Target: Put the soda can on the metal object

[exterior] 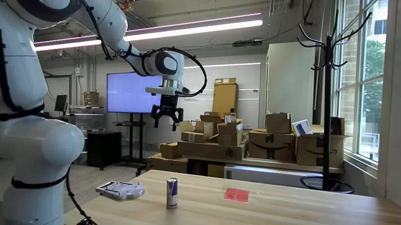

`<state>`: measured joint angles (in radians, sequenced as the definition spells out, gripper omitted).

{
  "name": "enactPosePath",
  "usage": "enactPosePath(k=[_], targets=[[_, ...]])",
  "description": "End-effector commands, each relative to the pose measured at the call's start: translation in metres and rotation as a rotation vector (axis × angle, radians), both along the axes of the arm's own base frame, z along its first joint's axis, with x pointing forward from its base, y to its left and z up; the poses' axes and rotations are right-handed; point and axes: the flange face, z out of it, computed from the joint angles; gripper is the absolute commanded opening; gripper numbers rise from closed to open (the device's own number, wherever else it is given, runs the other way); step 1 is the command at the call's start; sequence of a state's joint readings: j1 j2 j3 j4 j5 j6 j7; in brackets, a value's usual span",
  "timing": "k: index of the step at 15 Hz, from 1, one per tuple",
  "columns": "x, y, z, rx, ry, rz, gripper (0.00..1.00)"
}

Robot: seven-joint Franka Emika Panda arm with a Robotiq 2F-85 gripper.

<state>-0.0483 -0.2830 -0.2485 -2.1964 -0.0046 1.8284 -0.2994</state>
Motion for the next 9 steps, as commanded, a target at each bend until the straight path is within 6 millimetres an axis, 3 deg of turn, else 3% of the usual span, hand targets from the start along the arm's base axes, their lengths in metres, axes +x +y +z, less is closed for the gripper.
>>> enactPosePath(k=[1, 9], targets=[[0.0001, 0.0000, 0.0003, 0.000, 0.001, 0.000, 1.00], [0.0001, 0.0000, 0.0003, 0.000, 0.001, 0.000, 1.00]])
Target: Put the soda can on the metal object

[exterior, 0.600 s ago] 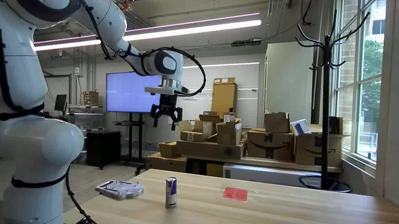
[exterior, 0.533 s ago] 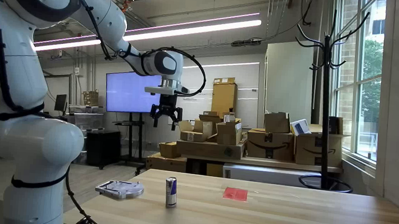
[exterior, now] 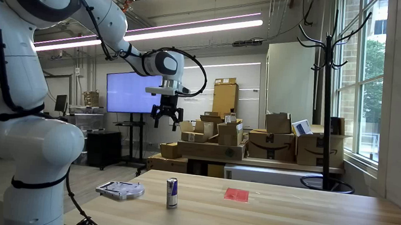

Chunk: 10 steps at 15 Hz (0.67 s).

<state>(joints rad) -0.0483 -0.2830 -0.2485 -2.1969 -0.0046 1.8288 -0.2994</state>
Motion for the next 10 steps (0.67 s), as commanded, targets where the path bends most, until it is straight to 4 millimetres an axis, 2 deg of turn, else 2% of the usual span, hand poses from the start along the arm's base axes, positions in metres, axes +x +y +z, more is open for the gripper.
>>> enactPosePath(k=[1, 5, 10], targets=[[0.000, 0.000, 0.000, 0.000, 0.001, 0.000, 1.00], [0.010, 0.011, 0.004, -0.044, -0.015, 0.006, 1.00], [0.035, 0.029, 0.004, -0.229, -0.130, 0.053, 1.00]])
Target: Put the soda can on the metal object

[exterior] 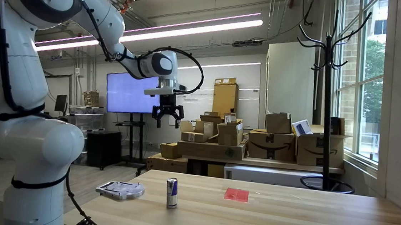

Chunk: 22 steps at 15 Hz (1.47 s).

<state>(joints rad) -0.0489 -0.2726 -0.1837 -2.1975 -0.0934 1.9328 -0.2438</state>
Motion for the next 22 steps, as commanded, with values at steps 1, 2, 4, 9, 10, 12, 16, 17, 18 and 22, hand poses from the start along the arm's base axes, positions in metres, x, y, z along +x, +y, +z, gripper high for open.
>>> enactPosePath(k=[1, 2, 4, 9, 10, 12, 16, 17, 18, 22], targets=[[0.022, 0.008, -0.003, -0.120, -0.074, 0.033, 1.00], [0.028, 0.007, -0.008, -0.139, -0.083, 0.041, 1.00], [0.036, 0.008, -0.023, -0.146, -0.082, 0.062, 1.00], [0.053, 0.013, -0.098, -0.096, -0.028, 0.096, 1.00], [0.056, 0.015, -0.113, -0.090, -0.024, 0.098, 1.00], [0.060, 0.015, -0.139, -0.074, -0.007, 0.098, 1.00], [0.065, 0.008, -0.176, -0.031, 0.017, 0.073, 1.00], [0.066, 0.007, -0.183, -0.024, 0.022, 0.065, 1.00], [0.068, 0.006, -0.190, -0.020, 0.025, 0.058, 1.00], [0.073, -0.002, -0.217, -0.022, 0.039, 0.049, 1.00]])
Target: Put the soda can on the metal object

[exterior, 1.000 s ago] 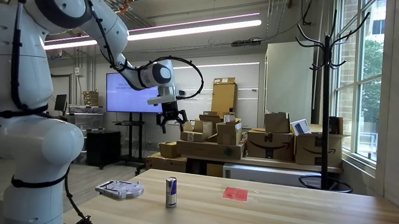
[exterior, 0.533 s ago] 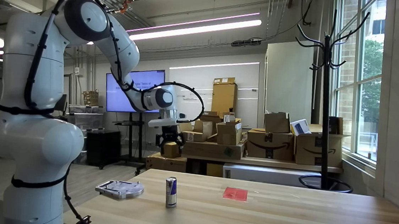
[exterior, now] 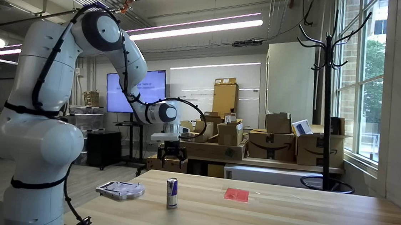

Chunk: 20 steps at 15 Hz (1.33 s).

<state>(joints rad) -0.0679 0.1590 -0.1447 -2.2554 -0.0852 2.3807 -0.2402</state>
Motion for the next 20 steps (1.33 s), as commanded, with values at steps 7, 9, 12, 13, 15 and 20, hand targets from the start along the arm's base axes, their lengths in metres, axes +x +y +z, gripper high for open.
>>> enactPosePath(k=[7, 9, 12, 13, 15, 20], targets=[[0.018, -0.013, -0.038, 0.036, 0.024, -0.005, 1.00], [0.021, -0.012, -0.043, 0.036, 0.031, -0.004, 1.00], [0.026, -0.011, -0.052, 0.035, 0.044, -0.001, 1.00], [0.027, -0.012, -0.055, 0.033, 0.051, 0.001, 1.00], [0.029, -0.013, -0.060, 0.033, 0.059, 0.000, 1.00], [0.032, -0.015, -0.066, 0.029, 0.069, 0.001, 1.00]])
